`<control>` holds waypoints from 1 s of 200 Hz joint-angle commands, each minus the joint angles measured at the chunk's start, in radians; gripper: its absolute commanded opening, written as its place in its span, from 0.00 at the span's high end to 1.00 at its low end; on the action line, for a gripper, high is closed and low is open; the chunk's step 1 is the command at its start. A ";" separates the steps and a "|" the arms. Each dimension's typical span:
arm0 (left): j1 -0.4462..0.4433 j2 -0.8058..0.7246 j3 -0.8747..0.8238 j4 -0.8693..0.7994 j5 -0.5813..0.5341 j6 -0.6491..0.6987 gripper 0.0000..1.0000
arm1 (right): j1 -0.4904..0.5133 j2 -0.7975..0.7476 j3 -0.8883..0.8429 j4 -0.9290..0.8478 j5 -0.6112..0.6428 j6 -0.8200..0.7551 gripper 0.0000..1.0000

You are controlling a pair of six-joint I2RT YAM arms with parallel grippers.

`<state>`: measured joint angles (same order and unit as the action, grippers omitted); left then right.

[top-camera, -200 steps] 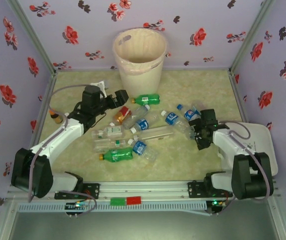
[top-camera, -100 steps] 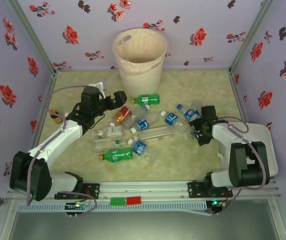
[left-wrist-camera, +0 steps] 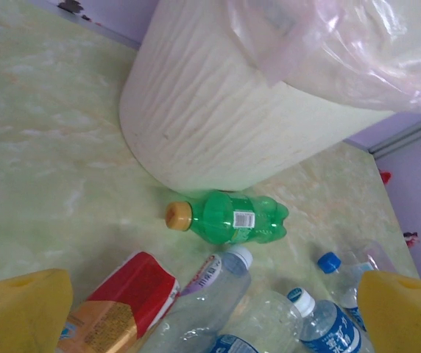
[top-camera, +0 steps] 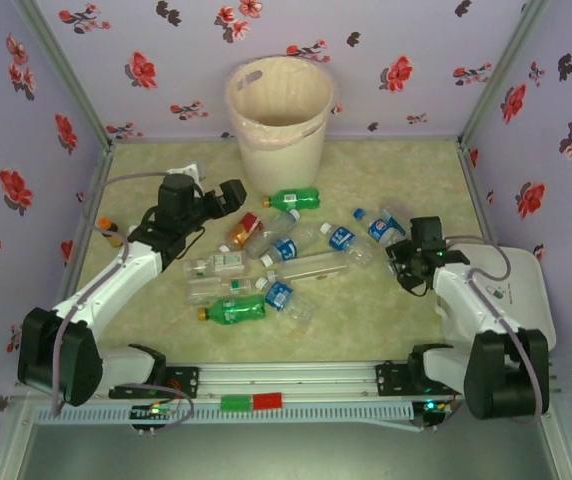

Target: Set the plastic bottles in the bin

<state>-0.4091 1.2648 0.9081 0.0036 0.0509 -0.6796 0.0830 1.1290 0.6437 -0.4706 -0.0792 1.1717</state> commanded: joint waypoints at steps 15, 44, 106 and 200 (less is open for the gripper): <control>0.065 -0.036 -0.039 0.017 -0.027 -0.039 0.00 | 0.004 -0.061 0.146 -0.086 0.039 -0.085 0.66; 0.129 -0.068 -0.077 0.025 -0.019 -0.059 0.01 | 0.051 0.011 0.331 -0.106 0.035 -0.174 0.71; 0.321 -0.141 -0.184 0.017 0.102 -0.147 0.01 | 0.248 0.433 1.012 -0.161 -0.028 -0.420 0.74; 0.357 -0.232 -0.213 -0.080 0.150 -0.097 0.00 | 0.382 1.089 1.963 -0.313 -0.190 -0.512 0.77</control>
<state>-0.0605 1.0561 0.7017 -0.0422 0.1696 -0.8066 0.4664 2.1395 2.4943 -0.7330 -0.2070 0.6792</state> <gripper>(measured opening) 0.995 0.511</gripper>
